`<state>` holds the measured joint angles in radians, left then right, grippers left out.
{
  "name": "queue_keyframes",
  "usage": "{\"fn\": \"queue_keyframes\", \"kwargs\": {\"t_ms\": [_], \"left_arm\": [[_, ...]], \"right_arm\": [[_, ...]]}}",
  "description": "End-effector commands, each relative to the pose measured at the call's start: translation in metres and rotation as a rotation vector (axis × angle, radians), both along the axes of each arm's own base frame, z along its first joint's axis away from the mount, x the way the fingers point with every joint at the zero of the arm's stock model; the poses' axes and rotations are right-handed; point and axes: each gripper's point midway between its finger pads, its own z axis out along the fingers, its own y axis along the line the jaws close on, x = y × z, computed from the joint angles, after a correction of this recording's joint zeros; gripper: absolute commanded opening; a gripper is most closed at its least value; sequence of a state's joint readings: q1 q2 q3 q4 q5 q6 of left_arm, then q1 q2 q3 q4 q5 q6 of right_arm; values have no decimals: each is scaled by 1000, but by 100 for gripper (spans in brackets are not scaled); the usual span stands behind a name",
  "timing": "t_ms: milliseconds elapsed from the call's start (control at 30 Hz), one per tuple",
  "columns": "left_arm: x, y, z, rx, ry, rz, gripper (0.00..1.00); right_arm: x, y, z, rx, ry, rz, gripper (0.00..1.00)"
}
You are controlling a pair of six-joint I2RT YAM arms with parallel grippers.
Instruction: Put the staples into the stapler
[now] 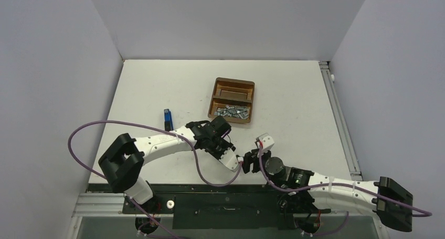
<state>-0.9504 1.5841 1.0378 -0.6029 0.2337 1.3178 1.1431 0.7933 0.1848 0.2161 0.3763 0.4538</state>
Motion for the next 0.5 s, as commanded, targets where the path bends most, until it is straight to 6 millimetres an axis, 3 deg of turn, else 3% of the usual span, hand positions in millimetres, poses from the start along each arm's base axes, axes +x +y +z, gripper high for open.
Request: {"fn": "queue_keyframes", "kwargs": {"t_ms": [0,300,467], "left_arm": [[-4,-2,39,-76,-6,50,4],[-16,9,82,-206,25,170,0],[-24,18,92,-246,33,175,0]], "right_arm": [[-1,17,15,35,-71,67,64],[-16,49,29,37,-207,251,64],[-24,61,51,75,-288,314,65]]}}
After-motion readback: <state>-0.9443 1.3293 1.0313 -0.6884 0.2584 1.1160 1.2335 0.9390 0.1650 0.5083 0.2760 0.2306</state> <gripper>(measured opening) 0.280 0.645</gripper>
